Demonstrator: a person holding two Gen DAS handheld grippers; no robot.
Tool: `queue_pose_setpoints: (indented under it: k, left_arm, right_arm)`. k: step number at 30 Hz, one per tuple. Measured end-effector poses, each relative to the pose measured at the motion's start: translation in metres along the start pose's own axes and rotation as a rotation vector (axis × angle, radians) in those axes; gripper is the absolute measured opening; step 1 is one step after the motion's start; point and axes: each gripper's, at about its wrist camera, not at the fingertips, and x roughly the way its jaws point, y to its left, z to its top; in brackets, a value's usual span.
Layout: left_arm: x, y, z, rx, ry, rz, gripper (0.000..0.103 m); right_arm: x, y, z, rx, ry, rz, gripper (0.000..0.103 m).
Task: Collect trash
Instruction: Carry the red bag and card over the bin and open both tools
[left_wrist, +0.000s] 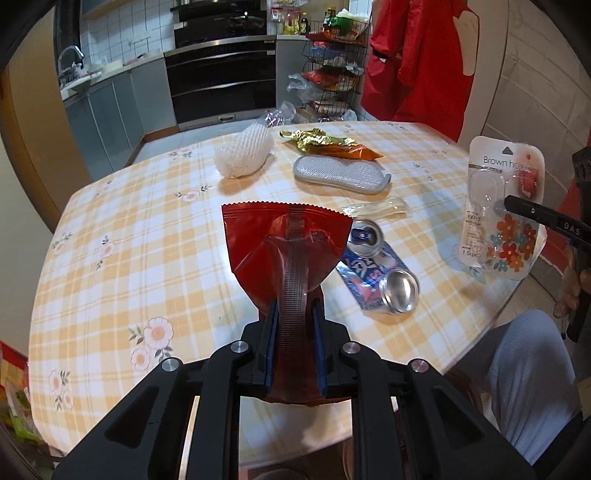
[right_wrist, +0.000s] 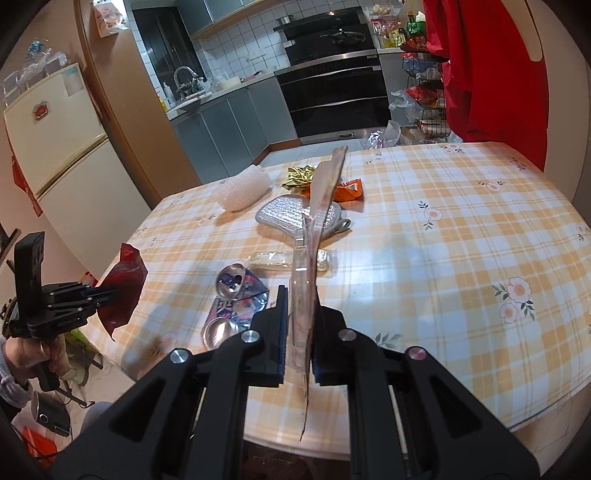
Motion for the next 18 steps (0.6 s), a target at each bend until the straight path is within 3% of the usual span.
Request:
queue_pose_setpoints:
  k: [7,18]
  left_arm:
    - [-0.032,-0.019,-0.011,-0.032,-0.031,-0.018,0.016]
    - [-0.068,-0.061,-0.054,-0.147,-0.049,-0.139,0.016]
  right_arm:
    - [-0.025,0.012,-0.004,-0.018,-0.025,0.022,0.014]
    - [-0.058,0.021,-0.02,-0.02,-0.046,0.049,0.014]
